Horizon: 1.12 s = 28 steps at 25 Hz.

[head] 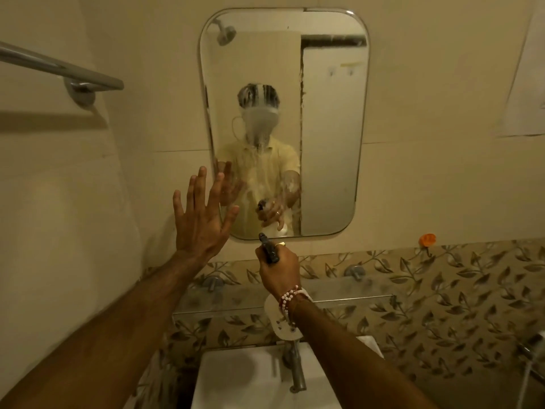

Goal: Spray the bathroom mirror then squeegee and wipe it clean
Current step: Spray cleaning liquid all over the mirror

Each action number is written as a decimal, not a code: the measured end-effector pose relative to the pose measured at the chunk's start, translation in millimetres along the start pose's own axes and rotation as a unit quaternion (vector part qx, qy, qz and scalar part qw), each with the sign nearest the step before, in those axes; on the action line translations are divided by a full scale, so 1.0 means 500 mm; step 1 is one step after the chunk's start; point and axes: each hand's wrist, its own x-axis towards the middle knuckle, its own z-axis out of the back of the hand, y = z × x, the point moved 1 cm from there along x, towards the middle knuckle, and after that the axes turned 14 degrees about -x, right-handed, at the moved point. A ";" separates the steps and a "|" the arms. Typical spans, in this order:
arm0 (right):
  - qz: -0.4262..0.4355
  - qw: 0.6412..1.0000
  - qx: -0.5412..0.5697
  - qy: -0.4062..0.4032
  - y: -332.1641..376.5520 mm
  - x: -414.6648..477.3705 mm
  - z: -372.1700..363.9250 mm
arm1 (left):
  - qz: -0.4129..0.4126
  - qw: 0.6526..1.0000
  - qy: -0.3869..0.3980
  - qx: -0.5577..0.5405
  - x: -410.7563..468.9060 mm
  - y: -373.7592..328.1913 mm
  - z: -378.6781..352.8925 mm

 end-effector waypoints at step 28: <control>-0.136 0.977 0.014 -0.163 -0.176 0.025 0.179 | -0.062 0.986 0.050 -0.148 -0.018 -0.169 -0.154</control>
